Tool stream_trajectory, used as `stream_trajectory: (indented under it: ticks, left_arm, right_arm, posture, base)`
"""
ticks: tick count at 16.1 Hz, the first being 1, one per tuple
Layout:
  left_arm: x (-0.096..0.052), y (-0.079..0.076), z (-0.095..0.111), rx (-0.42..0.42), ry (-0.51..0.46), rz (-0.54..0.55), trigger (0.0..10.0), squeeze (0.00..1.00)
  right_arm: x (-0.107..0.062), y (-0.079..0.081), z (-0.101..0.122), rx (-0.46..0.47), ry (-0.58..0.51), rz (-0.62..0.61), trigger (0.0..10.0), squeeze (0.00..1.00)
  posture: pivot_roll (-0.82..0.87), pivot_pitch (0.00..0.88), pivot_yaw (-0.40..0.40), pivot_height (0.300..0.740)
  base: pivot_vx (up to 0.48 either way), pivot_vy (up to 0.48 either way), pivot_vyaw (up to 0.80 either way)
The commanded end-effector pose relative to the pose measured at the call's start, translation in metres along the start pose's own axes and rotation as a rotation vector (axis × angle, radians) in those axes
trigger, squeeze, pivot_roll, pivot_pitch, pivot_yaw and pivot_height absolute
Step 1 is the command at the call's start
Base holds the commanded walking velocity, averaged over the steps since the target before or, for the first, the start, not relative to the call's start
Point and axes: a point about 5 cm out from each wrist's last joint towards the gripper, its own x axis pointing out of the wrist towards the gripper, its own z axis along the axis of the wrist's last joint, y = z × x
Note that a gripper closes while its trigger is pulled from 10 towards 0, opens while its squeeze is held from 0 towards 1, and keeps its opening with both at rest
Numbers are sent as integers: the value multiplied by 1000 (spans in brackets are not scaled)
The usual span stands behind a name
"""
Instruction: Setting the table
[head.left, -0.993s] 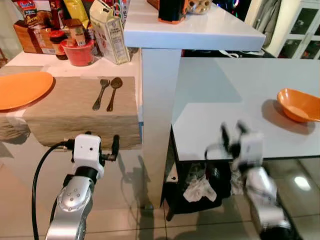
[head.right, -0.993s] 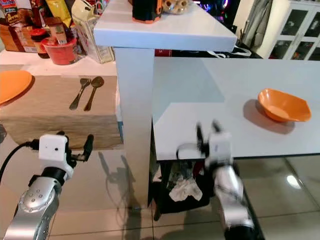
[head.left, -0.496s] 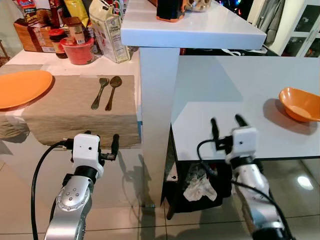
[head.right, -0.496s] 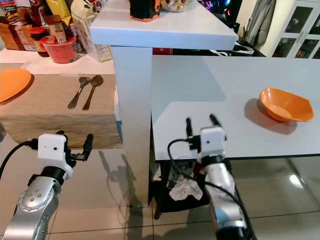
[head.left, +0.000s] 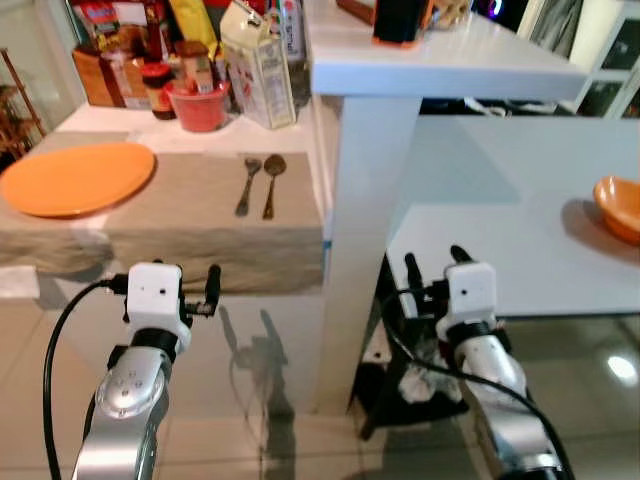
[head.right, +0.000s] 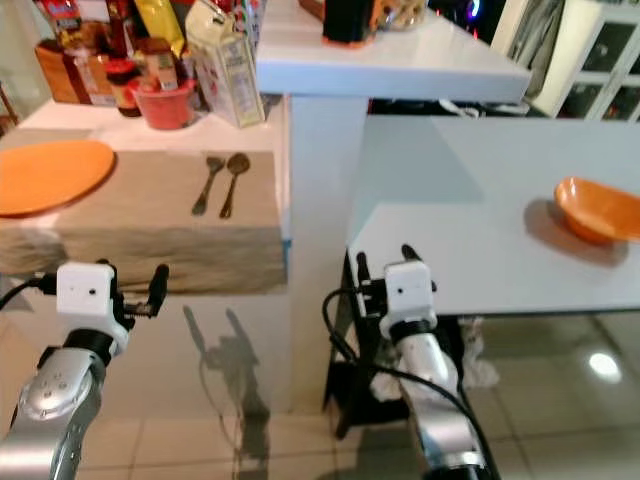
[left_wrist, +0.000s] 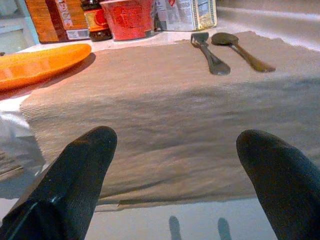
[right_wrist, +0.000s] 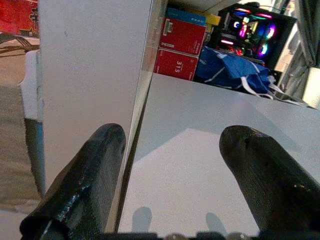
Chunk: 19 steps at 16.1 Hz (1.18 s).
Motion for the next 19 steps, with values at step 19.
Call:
stream_trajectory:
  ticks: [19]
  left_arm:
    - [15,-3,23,46,-58,21,10000,0]
  right_arm:
    - [23,22,19,14,-105,108,10000,0]
  posture:
    - [55,0,-24,736]
  base:
    - [0,177,0]
